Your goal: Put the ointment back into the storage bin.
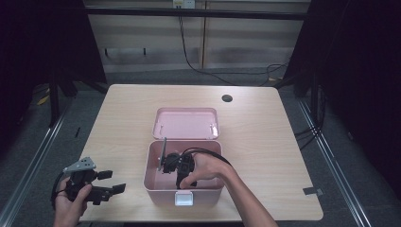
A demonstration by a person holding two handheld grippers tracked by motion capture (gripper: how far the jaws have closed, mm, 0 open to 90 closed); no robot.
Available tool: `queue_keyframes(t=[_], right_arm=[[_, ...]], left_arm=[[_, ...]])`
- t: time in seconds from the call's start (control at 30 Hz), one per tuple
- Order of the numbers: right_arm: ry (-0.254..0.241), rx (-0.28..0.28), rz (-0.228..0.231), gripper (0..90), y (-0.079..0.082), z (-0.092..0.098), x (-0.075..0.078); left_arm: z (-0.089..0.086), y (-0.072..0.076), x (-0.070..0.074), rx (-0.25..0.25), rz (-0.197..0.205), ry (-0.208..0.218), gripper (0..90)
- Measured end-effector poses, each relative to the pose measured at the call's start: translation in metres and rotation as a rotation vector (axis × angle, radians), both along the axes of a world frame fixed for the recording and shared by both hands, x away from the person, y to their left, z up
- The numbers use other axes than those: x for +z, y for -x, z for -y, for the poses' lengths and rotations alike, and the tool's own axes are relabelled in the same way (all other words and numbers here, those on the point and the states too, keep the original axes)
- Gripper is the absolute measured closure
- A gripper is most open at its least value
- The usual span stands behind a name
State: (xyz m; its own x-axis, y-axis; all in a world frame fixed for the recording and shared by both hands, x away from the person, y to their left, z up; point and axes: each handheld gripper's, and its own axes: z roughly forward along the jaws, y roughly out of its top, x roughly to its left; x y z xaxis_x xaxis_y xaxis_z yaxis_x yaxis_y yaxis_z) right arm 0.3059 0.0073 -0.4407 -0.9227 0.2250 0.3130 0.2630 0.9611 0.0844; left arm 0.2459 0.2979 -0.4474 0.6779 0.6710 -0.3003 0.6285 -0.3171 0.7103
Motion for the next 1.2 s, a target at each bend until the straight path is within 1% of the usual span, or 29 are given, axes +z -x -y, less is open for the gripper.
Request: queue_keyframes(t=[0.13, 0.23, 0.4, 0.5, 0.53, 0.57, 0.6, 0.67, 0.73, 0.83, 0.87, 0.97, 1.0, 1.1, 1.13, 1.17, 1.2], right_arm=[[-0.023, -0.03, 0.006, 40.7, -0.003, 0.005, 0.007], [-0.048, -0.033, 0.009, 39.1, -0.003, 0.008, 0.011], [-0.055, -0.046, 0.017, 37.7, -0.003, 0.011, 0.016], [-0.071, -0.053, 0.015, 37.4, -0.002, 0.013, 0.018], [-0.077, -0.055, 0.014, 36.4, -0.002, 0.013, 0.019], [-0.074, -0.051, 0.005, 33.9, -0.002, 0.014, 0.021], [-0.08, -0.046, 0.008, 34.8, -0.001, 0.014, 0.022], [-0.073, -0.048, 0.018, 36.4, 0.001, 0.015, 0.025], [-0.072, -0.036, 0.029, 37.7, 0.002, 0.015, 0.028], [-0.073, -0.051, 0.027, 36.8, 0.002, 0.016, 0.031], [-0.076, -0.046, 0.03, 38.2, 0.001, 0.017, 0.032], [-0.076, -0.05, 0.036, 38.7, 0.001, 0.019, 0.035], [-0.088, -0.06, 0.036, 40.0, -0.001, 0.022, 0.038], [-0.099, -0.073, 0.032, 40.4, -0.002, 0.025, 0.04], [-0.09, -0.071, 0.039, 40.5, -0.002, 0.025, 0.042], [-0.1, -0.068, 0.044, 41.0, -0.002, 0.027, 0.043], [-0.1, -0.079, 0.045, 41.2, -0.001, 0.027, 0.046]], left_arm=[[0.0, 0.0, 0.0, -0.005, 0.005, -0.006, 16.8], [0.0, 0.0, 0.0, -0.005, 0.003, -0.003, 16.7], [0.0, 0.0, 0.0, -0.005, 0.003, -0.003, 16.8], [0.0, 0.0, 0.0, -0.003, 0.001, -0.001, 16.7], [0.0, 0.0, 0.0, -0.003, 0.001, 0.0, 16.8], [0.0, 0.0, 0.0, -0.002, 0.001, 0.0, 16.8], [0.0, 0.0, 0.0, -0.003, 0.001, -0.002, 16.7], [0.0, 0.0, 0.0, -0.003, 0.002, -0.005, 16.8], [0.0, 0.0, 0.0, -0.003, 0.001, -0.003, 16.8], [0.0, 0.0, 0.0, -0.003, 0.002, -0.004, 16.8], [0.0, 0.0, 0.0, -0.001, 0.0, -0.002, 16.7], [0.0, 0.0, 0.0, -0.007, -0.001, -0.004, 16.8], [0.0, -0.001, 0.0, -0.007, -0.001, -0.004, 16.8], [0.0, 0.0, -0.001, -0.003, 0.001, -0.003, 16.8], [0.0, -0.001, -0.001, -0.003, 0.0, -0.003, 16.8], [0.0, -0.001, -0.001, -0.006, 0.0, -0.004, 16.7], [0.0, 0.0, -0.001, -0.006, 0.0, -0.003, 16.8]])
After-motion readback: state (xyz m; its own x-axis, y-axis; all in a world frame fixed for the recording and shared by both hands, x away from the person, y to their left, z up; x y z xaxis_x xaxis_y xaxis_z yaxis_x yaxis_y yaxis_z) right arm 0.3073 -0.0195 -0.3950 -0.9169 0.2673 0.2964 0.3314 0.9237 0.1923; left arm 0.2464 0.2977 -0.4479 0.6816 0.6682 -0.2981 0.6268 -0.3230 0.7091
